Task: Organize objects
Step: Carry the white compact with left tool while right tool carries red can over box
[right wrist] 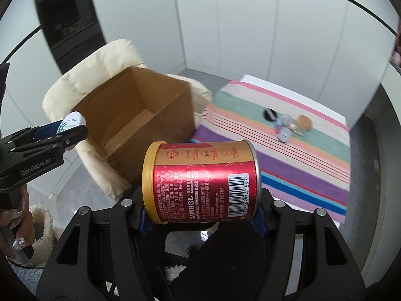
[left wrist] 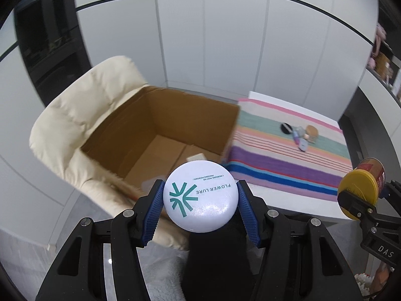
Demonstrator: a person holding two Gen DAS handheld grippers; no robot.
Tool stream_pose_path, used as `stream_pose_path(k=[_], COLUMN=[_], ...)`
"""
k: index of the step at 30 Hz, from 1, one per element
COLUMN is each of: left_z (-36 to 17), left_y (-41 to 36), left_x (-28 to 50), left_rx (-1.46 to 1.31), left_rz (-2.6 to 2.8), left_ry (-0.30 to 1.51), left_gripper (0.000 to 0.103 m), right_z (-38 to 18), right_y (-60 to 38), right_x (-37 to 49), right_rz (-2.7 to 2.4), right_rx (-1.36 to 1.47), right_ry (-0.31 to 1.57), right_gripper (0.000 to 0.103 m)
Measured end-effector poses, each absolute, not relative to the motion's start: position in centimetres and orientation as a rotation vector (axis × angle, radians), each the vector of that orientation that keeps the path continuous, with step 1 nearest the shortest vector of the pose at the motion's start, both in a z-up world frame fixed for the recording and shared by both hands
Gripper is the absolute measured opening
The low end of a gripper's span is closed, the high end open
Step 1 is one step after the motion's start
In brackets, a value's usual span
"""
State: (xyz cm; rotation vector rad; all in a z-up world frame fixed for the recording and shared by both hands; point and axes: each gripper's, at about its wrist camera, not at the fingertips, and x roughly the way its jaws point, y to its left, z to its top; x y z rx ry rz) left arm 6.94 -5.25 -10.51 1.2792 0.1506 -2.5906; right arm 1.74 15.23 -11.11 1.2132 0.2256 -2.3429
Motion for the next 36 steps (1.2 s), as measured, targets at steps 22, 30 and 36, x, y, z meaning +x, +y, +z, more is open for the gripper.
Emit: stream_pose_path(k=[22,30,36], left_z=[-11.9,-13.6,-15.9], left_y=[-12.2,-15.9,-18.2], left_x=[5.0,1.1,-1.9], left_rx=[1.212,1.212,1.251], left_rz=[-2.473,-2.419,-2.377], left_ry=[0.281,0.316,0.337], left_gripper=[0.058,0.058,0.058], right_z=[-11.6,-13.6,-15.8], right_y=[2.9,-3.2,-6.9], right_x=[-0.6,-4.3,-7.0], right_rz=[-2.211,-2.158,-2.114], right_rx=[1.091,1.087,1.099], right_ry=[0.416,0.48,0.514], right_gripper=[0.064,0.064,0.064])
